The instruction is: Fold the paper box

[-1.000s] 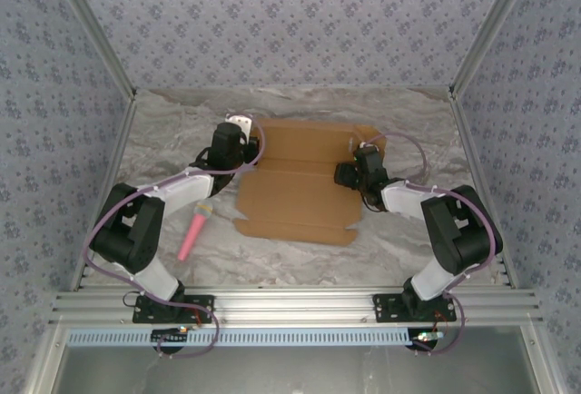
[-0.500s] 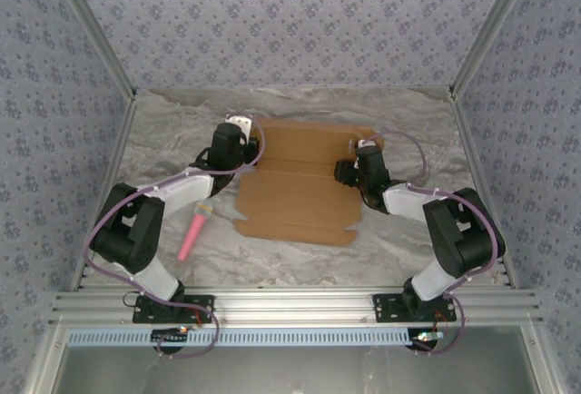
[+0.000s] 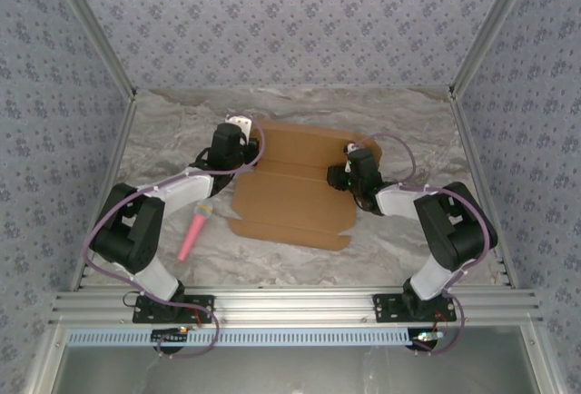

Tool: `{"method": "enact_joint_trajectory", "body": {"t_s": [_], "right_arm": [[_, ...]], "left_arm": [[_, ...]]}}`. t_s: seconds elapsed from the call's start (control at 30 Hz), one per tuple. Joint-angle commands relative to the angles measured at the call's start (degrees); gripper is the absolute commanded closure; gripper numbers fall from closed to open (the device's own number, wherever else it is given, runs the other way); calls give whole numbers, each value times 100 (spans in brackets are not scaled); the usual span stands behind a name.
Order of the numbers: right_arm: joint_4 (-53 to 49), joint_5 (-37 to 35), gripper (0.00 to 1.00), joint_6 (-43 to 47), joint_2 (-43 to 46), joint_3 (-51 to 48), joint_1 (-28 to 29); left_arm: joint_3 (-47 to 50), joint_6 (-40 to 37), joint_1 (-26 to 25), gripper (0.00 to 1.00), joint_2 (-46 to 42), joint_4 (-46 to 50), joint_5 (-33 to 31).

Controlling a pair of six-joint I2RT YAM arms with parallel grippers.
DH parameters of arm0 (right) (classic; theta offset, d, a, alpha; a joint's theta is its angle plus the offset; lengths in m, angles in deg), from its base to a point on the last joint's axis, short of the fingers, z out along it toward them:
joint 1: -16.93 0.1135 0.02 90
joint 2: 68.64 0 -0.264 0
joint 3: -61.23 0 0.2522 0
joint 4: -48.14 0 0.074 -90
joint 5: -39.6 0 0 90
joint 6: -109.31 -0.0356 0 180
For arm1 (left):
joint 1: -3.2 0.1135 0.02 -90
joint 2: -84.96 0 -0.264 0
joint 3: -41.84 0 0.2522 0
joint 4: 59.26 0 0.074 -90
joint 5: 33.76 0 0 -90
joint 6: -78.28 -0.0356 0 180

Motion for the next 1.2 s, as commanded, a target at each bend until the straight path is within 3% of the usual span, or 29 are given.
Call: {"method": "enact_joint_trajectory", "body": {"t_s": [0.0, 0.47, 0.77, 1.17], "right_arm": [[12, 8, 55, 188, 101, 98, 22], [-1503, -325, 37, 929, 1592, 8, -65], [-3178, -126, 36, 1503, 2700, 629, -178], [-4623, 87, 36, 1874, 3642, 1380, -1158]], "left_arm": [[34, 119, -44, 100, -244, -123, 129], [43, 84, -39, 100, -243, -95, 1], [42, 90, -45, 100, -253, -72, -15], [30, 92, -45, 100, -278, -64, -17]]}}
